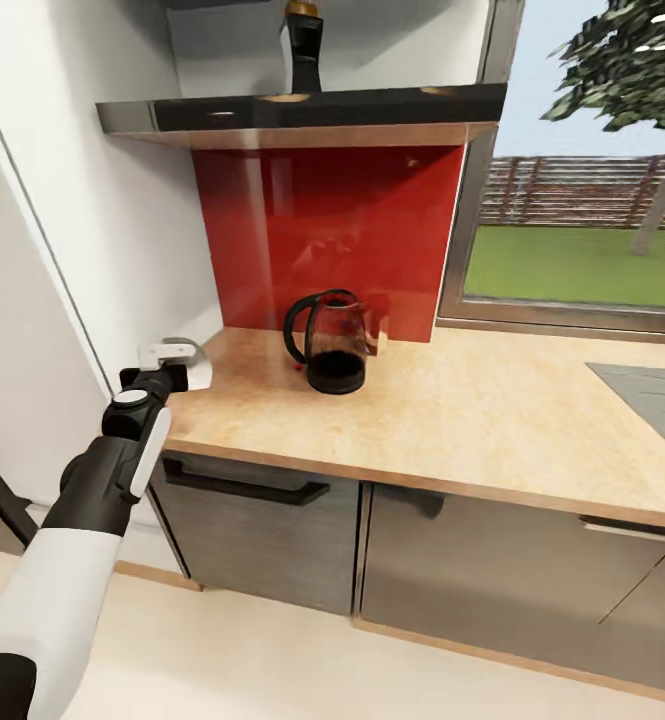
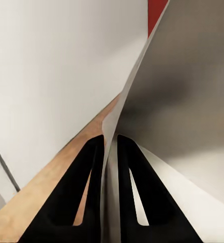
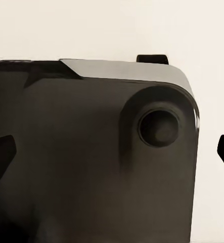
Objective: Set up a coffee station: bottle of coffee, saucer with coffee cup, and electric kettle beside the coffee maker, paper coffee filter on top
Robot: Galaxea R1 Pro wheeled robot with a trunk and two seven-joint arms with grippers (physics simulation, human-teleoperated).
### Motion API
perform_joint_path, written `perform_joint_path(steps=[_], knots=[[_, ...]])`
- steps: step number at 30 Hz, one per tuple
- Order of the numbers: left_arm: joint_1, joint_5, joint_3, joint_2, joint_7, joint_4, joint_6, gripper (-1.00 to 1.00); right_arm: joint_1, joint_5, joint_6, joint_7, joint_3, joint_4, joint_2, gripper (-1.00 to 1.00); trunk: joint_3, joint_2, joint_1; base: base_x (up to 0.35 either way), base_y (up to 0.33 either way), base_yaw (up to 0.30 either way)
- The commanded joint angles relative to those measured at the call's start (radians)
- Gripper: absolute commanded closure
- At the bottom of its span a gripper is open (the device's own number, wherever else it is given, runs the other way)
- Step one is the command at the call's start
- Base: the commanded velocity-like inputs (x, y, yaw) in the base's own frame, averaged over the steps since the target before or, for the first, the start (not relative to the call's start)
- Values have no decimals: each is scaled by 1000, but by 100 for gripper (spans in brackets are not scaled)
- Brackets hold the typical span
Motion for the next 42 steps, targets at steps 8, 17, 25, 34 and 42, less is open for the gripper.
perform_joint_path(steps=[8,17,25,34,42], knots=[[0,6,-11,0,-3,-21,6,100,0,0,-3,0,-1,1,0,-100,-1,-1,-1,-198,0,-127],[36,6,-8,0,-11,-60,6,100,0,1,-3,0,-1,1,0,-100,2,6,-5,-2,0,-239],[69,4,0,6,-78,-87,6,100,0,1,-3,0,-1,1,0,-100,27,62,-35,0,0,-241],[77,5,108,98,-341,-87,14,100,0,1,-3,0,-1,1,0,-100,55,125,-70,0,0,-241],[77,-7,114,141,-588,-87,96,100,0,1,-3,-1,-1,1,0,-100,81,181,-100,0,0,-215]])
